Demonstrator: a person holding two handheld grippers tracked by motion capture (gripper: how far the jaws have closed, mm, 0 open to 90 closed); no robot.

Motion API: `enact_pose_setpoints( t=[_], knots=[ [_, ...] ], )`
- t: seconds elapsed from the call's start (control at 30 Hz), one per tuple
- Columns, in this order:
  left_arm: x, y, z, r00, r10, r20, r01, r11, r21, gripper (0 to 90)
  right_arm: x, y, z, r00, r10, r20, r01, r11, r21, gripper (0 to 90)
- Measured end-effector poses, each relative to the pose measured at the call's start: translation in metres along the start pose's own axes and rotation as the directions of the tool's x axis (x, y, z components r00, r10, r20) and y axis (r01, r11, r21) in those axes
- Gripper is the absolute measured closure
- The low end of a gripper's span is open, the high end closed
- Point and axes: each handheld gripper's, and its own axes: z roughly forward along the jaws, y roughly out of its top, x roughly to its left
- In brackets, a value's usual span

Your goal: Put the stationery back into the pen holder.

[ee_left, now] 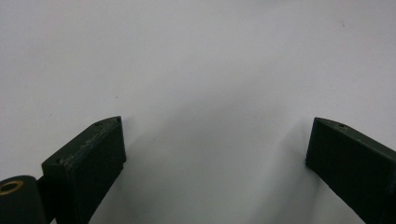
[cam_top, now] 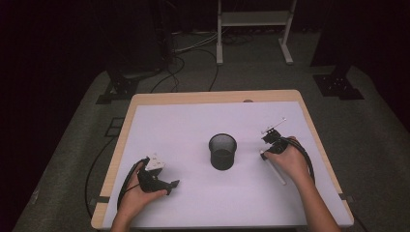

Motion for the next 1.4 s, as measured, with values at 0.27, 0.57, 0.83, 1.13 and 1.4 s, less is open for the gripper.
enact_pose_setpoints(
  t=[0.27,0.57,0.83,1.13,1.4],
  knots=[
    [0.000,0.000,0.000,1.0000,0.001,0.000,-0.001,1.0000,0.000,3.6,-0.001,0.001,0.000,1.0000,0.003,-0.002,-0.003,1.000,0.004,77.7],
    [0.000,0.000,0.000,1.0000,0.002,0.000,-0.002,1.0000,0.001,3.6,-0.005,-0.002,-0.001,0.9994,0.016,-0.031,-0.017,1.000,-0.016,78.0],
    [0.000,0.000,0.000,1.0000,0.001,0.000,-0.001,1.0000,0.001,3.6,-0.006,-0.002,-0.014,0.9981,0.013,-0.060,-0.019,0.996,-0.093,78.1],
    [0.000,0.000,0.000,1.0000,0.001,0.000,-0.001,1.0000,0.000,3.6,0.000,0.002,-0.042,0.9949,-0.010,-0.100,-0.009,0.982,-0.191,78.1],
    [0.000,0.000,0.000,1.0000,0.001,0.000,-0.001,1.0000,0.001,3.6,0.013,0.014,-0.078,0.9884,-0.055,-0.142,0.011,0.956,-0.295,78.1]
  ],
)
